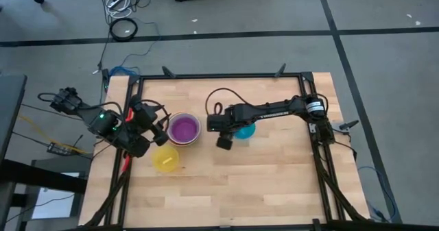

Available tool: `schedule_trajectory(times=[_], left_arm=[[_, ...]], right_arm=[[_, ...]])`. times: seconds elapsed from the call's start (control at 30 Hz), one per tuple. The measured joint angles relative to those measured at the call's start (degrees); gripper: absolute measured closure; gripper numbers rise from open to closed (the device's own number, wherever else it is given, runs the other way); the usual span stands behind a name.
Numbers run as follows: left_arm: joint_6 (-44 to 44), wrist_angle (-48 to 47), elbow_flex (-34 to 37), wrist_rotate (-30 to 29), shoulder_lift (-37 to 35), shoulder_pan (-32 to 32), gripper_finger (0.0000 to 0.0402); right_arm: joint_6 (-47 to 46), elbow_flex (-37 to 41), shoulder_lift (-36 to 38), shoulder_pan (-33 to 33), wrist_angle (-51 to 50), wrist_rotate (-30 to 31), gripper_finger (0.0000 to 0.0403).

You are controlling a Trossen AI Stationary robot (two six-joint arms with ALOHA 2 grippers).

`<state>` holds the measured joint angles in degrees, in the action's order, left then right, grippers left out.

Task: Nest bowls inside each other
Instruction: Stack the blue bowl on top of the purple bowl

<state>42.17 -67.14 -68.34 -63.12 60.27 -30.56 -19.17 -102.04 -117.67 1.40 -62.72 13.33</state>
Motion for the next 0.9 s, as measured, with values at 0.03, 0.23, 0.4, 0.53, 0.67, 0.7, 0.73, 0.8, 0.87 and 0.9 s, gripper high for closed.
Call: schedule_trajectory(times=[0.03, 0.23, 0.4, 0.53, 0.67, 0.7, 0.73, 0.8, 0.87, 0.9], left_arm=[[0.00, -0.04, 0.00, 0.34, -0.02, -0.21, 0.0218], [0.08, -0.05, 0.00, 3.18, 0.00, -0.70, 0.0218], [0.09, -0.06, 0.00, 4.79, 0.00, -0.70, 0.0218], [0.10, -0.05, 0.00, 5.34, 0.00, -0.71, 0.0218], [0.09, -0.04, 0.00, 5.36, 0.00, -0.73, 0.0218], [0.10, -0.04, 0.00, 5.34, 0.00, -0.73, 0.0218], [0.11, -0.06, 0.00, 5.36, 0.00, -0.71, 0.0218], [0.09, -0.05, 0.00, 5.34, 0.00, -0.70, 0.0218], [0.11, -0.05, 0.00, 5.34, 0.02, -0.70, 0.0218], [0.10, -0.04, 0.00, 5.34, 0.02, -0.70, 0.0218]], right_arm=[[-1.15, 0.01, 0.04, -0.05, -2.32, -0.03, 0.0259], [-3.59, 0.04, 0.29, -0.08, -6.40, -2.56, 0.0257], [-5.58, 0.04, 0.29, -0.01, -6.41, -2.96, 0.0257], [-7.39, 1.26, 0.29, -0.03, -5.66, -2.32, 0.0257], [-9.10, 4.74, 0.29, -0.03, -4.64, -1.09, 0.0258], [-9.19, 5.75, 0.29, -0.03, -4.16, -1.09, 0.0258], [-9.22, 6.83, 0.29, -0.02, -3.20, -1.16, 0.0258], [-9.30, 8.60, 0.29, -0.04, -0.66, -1.74, 0.0258], [-9.58, 10.22, 0.29, -0.18, 0.87, -2.74, 0.0258], [-9.72, 11.21, 0.28, -0.28, 1.92, -3.07, 0.0258]])
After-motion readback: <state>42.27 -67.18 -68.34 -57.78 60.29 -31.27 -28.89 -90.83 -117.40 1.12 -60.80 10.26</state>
